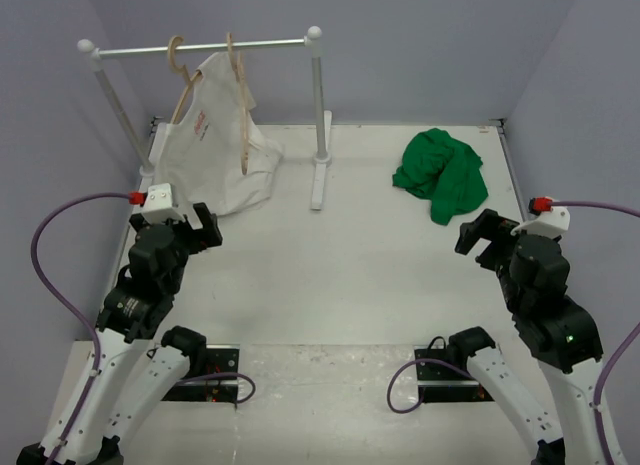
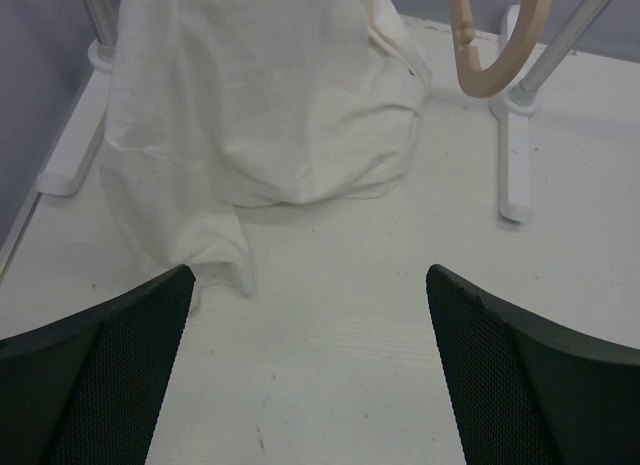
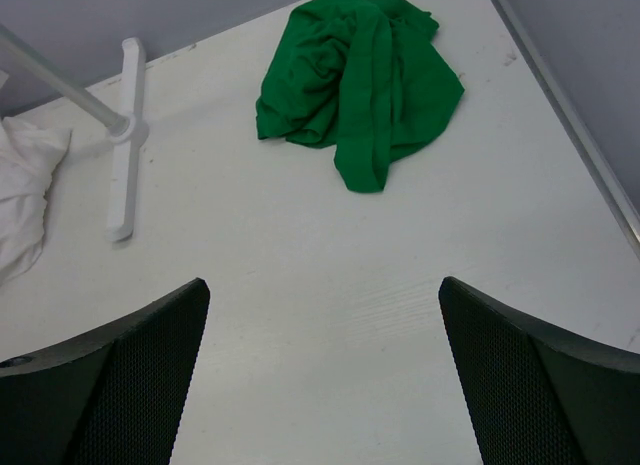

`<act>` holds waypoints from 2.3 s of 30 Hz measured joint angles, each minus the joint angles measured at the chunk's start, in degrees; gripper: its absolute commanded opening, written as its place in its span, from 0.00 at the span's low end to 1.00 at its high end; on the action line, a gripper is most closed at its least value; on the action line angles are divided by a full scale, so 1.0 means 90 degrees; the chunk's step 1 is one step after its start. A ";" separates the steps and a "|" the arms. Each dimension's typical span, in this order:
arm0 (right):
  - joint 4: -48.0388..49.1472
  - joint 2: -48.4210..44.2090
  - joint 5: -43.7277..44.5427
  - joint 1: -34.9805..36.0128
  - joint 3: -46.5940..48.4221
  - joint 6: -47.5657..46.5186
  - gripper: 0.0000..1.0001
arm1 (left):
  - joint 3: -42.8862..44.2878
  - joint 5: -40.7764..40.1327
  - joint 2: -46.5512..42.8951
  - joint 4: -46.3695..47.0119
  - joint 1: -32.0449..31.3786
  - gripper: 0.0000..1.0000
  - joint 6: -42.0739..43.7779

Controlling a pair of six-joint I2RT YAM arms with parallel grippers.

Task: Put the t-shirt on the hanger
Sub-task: Pick up the hanger from the clothesline.

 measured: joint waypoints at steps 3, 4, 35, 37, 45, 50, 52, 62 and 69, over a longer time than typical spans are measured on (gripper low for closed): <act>0.0020 -0.0033 -0.0007 0.0000 -0.0033 -0.0001 0.99 | 0.0000 -0.0021 0.0012 0.0000 0.0000 1.00 -0.0004; 0.0025 -0.0054 -0.0011 0.0000 -0.0046 -0.0002 0.99 | 0.0000 -0.0033 0.0027 0.0000 0.0000 1.00 -0.0005; 0.1010 0.0029 -0.1629 0.0000 -0.0683 0.0073 0.99 | 0.4663 0.1034 0.4649 -0.0005 -0.0009 0.64 0.0142; 0.1015 0.0070 -0.1757 0.0000 -0.0683 0.0065 0.99 | 0.4975 0.1050 0.5421 -0.0108 -0.0012 0.49 0.0179; 0.1063 0.0102 -0.2191 0.0000 -0.0798 -0.0030 0.99 | 0.5537 0.0862 0.6660 -0.0867 -0.0012 0.17 0.0215; 0.1106 0.0074 -0.2338 0.0000 -0.1012 -0.0080 0.99 | 0.5540 0.0735 0.6645 -0.0897 -0.0012 0.00 0.0221; 0.1114 0.0084 -0.2386 0.0000 -0.1030 -0.0094 0.99 | 0.5540 0.0728 0.6643 -0.0901 -0.0012 0.00 0.0219; 0.1424 0.0194 -0.2549 0.0000 -0.1111 -0.0092 0.99 | 0.5520 0.0711 0.6555 -0.0938 -0.0024 0.00 0.0235; 0.1697 0.0914 -0.2518 0.0000 -0.1111 -0.0047 0.99 | 0.5511 0.0756 0.5985 -0.1095 -0.0022 0.00 0.0242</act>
